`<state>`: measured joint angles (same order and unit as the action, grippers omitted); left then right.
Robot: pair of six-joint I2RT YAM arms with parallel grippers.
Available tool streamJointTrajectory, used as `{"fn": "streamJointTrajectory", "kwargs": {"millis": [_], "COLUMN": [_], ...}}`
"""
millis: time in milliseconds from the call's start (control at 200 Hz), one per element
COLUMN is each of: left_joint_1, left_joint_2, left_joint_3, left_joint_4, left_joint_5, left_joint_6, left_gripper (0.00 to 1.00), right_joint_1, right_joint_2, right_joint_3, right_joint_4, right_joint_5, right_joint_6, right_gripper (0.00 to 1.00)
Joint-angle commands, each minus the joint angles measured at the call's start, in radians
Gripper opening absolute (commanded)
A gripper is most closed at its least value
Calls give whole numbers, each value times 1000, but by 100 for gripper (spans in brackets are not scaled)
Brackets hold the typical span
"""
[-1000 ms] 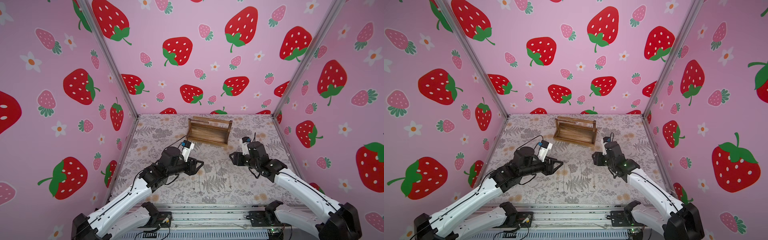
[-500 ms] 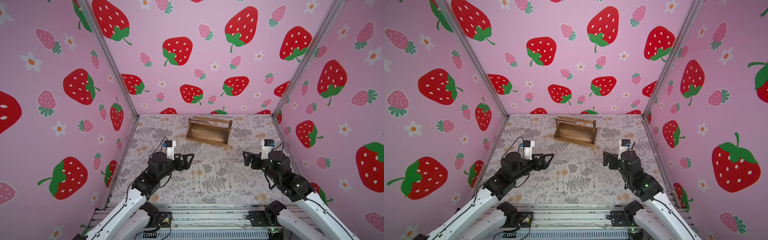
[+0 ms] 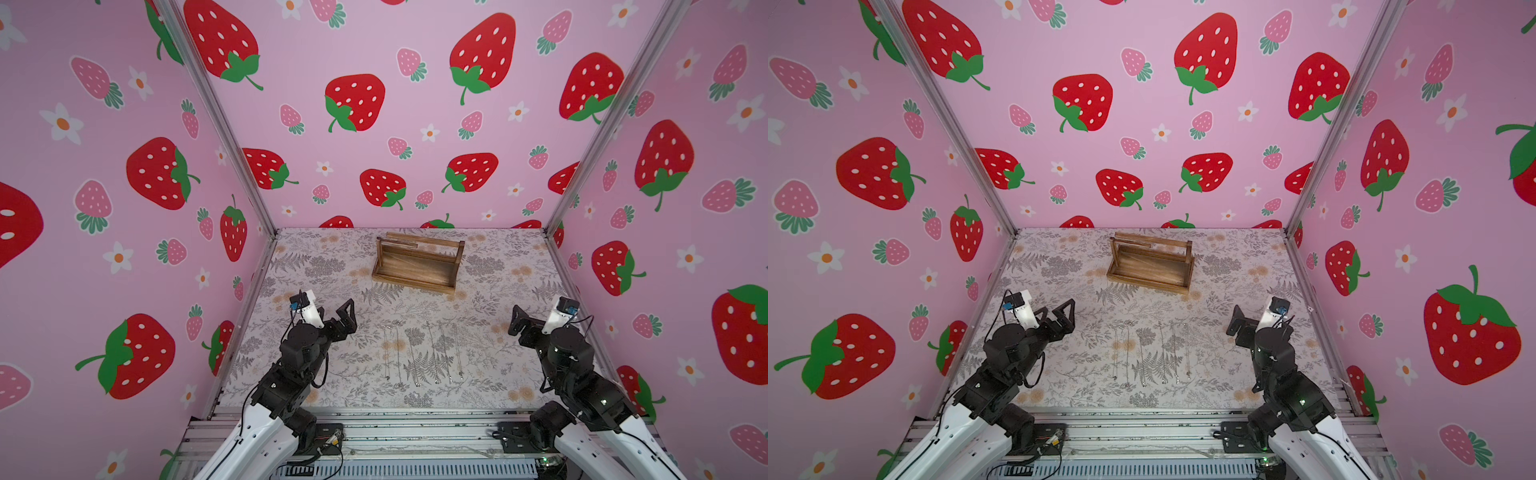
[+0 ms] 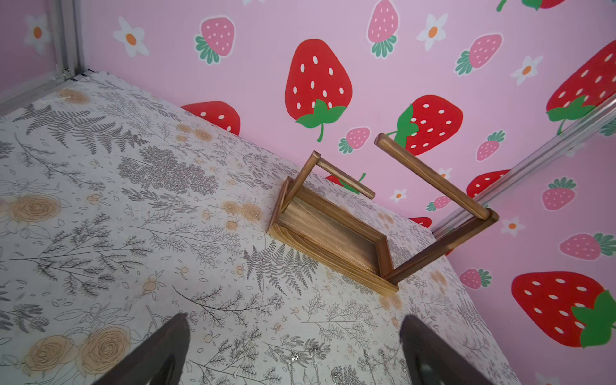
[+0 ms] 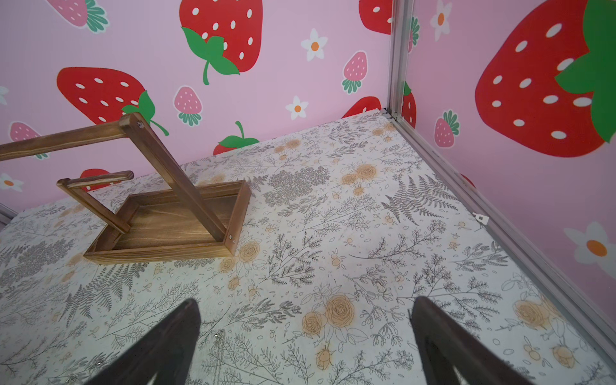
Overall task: Take the necklace off the jewelry display stand
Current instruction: Reset both arms
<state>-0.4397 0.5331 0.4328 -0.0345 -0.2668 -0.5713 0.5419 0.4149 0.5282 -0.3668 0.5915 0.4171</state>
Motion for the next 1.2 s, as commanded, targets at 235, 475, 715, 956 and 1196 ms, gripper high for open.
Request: {"fn": "streamJointTrajectory", "kwargs": {"millis": [235,475,715,956,1196], "left_joint_1": [62,64,62,63,65], "left_joint_2": [1,-61,-68,-77,-124], "left_joint_3": [-73,-103,-117,-80,-82], "left_joint_4": [57,29,28,-39,-77], "left_joint_5": [90,131,167,164,151], "left_joint_6": [-40,-71,-98,-68,-61], "left_gripper": [99,99,99,99,99], "right_joint_1": [-7,-5,-7,-8,-53], "right_joint_2": [375,810,1074,1235,1294], "right_joint_3": [-13,175,355,511,553], "right_joint_4": [382,516,642,621,566], "right_joint_5": [-315,-331,-251,-100,-51], "right_joint_6": [6,-11,-38,-43,-2], "right_gripper": [57,99,99,85,85]}}
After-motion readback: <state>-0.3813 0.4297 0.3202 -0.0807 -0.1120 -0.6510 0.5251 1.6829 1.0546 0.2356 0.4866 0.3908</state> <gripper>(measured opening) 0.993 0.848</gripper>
